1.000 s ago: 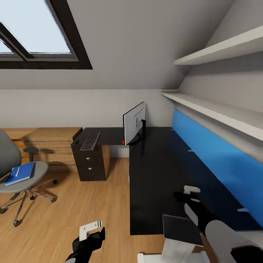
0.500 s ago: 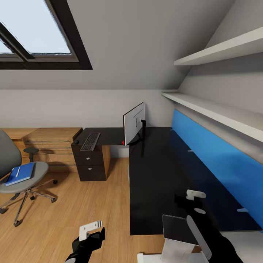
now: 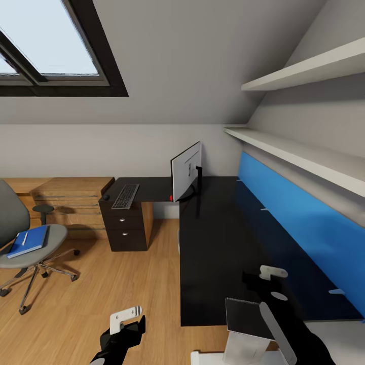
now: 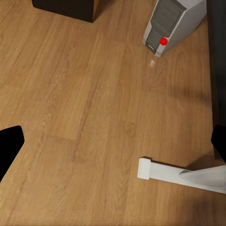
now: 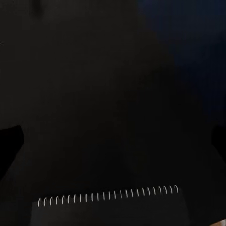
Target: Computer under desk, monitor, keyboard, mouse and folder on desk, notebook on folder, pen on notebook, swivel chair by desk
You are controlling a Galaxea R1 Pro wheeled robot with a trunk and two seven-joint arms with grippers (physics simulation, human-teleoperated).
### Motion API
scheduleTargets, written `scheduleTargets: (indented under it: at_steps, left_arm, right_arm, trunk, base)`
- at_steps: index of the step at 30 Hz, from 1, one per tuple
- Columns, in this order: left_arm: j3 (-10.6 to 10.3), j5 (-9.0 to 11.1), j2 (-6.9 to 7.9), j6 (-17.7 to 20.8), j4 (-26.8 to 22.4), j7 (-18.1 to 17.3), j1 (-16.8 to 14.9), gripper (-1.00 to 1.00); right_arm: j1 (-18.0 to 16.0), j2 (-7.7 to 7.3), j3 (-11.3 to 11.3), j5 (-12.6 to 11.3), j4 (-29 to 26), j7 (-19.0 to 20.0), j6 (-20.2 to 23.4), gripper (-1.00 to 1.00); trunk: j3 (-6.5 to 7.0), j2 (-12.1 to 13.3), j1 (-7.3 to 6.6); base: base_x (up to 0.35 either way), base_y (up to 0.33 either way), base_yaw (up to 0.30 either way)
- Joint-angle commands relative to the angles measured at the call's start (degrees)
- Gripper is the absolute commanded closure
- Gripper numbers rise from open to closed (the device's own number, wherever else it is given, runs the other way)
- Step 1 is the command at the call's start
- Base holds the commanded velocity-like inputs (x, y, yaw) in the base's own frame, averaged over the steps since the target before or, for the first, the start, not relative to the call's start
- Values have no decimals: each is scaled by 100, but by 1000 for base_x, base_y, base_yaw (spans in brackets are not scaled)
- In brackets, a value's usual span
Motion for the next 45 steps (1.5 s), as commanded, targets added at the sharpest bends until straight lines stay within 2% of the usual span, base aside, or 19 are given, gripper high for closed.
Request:
scheduleTargets:
  at_steps: [1, 4, 17, 20, 23, 24, 31, 36, 37, 38, 39, 45]
  left_arm:
    - [-3, 53, 0, 11, -10, 44, -2, -100]
    - [7, 57, 0, 15, -10, 44, -2, -100]
    - [10, 46, 0, 14, -10, 44, -2, -100]
    - [10, 45, 0, 13, -10, 44, -2, -100]
    - [10, 48, 0, 6, -12, 44, -2, -100]
    - [8, 48, 0, 1, -21, 45, -2, -100]
    - [-8, 46, -10, -19, -67, 57, -2, -100]
    - [-13, 50, -15, -23, -102, 60, -2, -100]
    - [-14, 52, -16, -24, -110, 60, -2, -100]
    - [-14, 52, -16, -24, -110, 60, -2, -100]
    - [-15, 52, -17, -23, -115, 61, -2, -100]
    - [-31, 53, -17, -18, -118, 61, -2, -100]
  right_arm:
    - [-5, -8, 20, -54, -8, -57, 14, -100]
    - [-2, -8, 20, -141, -11, -58, 4, -100]
    - [-1, -7, -6, -178, -12, -54, -9, -100]
    - [-3, -3, -153, -189, 19, -31, -6, -100]
    - [-2, -9, -404, -326, 121, 109, -2, -100]
    - [-2, -15, -585, -503, 191, 273, -1, -100]
    - [-4, -61, -1383, -1324, 484, 1208, 41, -100]
    - [-3, -125, -1860, -1615, 641, 1760, 73, -100]
    - [-2, -140, -2021, -1710, 691, 1937, 119, -100]
    - [-2, -140, -2021, -1710, 691, 1937, 119, -100]
    - [-2, -149, -2180, -1831, 731, 2109, 198, -100]
    - [-1, -168, -2578, -2287, 869, 2613, 570, -100]
  trunk:
    - [-8, -8, 2]
    - [-8, -8, 2]
    - [-8, -8, 2]
    - [-8, -8, 2]
    - [-8, -8, 2]
    - [-8, -8, 2]
    - [-8, -8, 2]
    - [-8, -8, 2]
    - [-26, -48, 24]
    - [-44, -88, 46]
    - [-62, -128, 68]
    - [-170, -369, 199]
  base:
    - [-19, 0, 0]
    - [-183, 0, 0]
    - [-316, 0, 0]
    - [-334, -44, 0]
    - [-248, -48, 0]
    - [-129, -24, 0]
    - [-58, -11, 0]
    - [-15, -3, 0]
    - [-6, -1, 0]
    - [-6, -1, 0]
    - [-4, -1, 0]
    - [-2, 0, 0]
